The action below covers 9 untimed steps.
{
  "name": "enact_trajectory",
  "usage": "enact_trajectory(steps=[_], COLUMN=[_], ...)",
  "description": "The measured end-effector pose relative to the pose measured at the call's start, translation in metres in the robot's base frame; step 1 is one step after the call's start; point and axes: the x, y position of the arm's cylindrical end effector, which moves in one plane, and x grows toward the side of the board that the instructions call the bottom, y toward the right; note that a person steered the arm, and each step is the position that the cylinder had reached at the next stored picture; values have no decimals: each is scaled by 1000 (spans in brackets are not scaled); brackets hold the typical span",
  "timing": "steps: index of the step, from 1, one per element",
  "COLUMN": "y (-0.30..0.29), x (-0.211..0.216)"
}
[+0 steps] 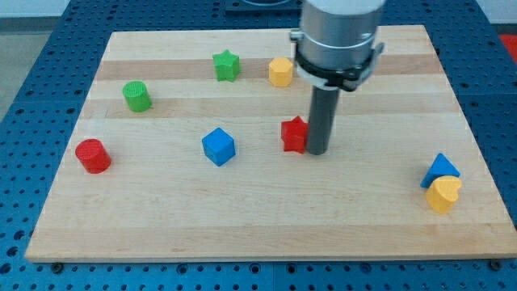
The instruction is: Push the red star to the right side of green star
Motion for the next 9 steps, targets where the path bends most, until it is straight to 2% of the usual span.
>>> enact_trajectory(steps=[1,2,3,4,5,6,8,9], y=[-33,-37,-37,-4,6,-40,-75,-75], x=[-28,-92,-96,-42,-23,-23,-23,-67])
